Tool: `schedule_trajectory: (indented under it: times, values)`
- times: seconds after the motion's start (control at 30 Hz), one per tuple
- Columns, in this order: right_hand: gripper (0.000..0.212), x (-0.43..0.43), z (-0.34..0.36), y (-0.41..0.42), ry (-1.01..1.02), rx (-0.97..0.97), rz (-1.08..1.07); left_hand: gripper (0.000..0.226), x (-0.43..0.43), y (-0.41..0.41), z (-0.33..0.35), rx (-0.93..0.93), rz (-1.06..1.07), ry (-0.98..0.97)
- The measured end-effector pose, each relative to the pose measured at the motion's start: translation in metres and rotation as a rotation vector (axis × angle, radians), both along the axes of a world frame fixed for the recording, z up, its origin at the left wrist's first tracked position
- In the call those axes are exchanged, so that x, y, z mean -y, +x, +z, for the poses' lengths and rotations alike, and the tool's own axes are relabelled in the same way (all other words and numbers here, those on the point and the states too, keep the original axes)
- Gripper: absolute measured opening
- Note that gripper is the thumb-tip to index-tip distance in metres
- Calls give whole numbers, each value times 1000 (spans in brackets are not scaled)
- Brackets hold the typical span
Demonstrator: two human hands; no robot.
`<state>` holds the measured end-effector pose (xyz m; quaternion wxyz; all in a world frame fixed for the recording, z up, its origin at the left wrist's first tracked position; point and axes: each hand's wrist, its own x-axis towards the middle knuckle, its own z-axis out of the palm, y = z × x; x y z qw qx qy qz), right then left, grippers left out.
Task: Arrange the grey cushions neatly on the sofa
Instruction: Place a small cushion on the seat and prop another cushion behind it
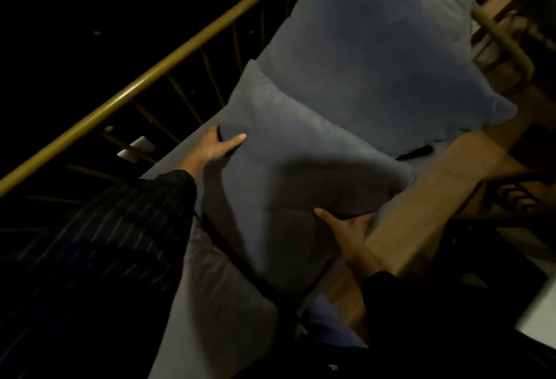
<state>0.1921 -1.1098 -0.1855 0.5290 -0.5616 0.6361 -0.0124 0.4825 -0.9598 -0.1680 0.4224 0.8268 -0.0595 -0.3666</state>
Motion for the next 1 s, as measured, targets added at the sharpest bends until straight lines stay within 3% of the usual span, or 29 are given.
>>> schedule_trajectory:
  times: [0.13,0.27,0.4,0.53,0.67,0.8,0.93,1.0]
  values:
    - [167,13,-24,-5,126,24,-66,107,17,23,-9,-97,-46,87]
    - [160,13,-31,-6,180,82,-99,115,27,28,-9,-233,-10,39]
    - [141,10,-35,-12,117,160,-120,83,25,16,-4,-325,102,-113]
    - [119,-3,-15,-20,47,282,-80,83,8,1,15,-280,160,-171]
    - [106,-6,22,-17,-48,414,38,125,-28,-9,53,-190,208,-270]
    - [104,12,82,14,-219,574,181,126,-69,-19,99,-98,335,-456]
    - [111,21,148,66,-365,667,364,105,-115,-27,146,23,458,-621]
    - [105,13,172,93,-371,720,429,108,-142,-30,170,121,516,-666]
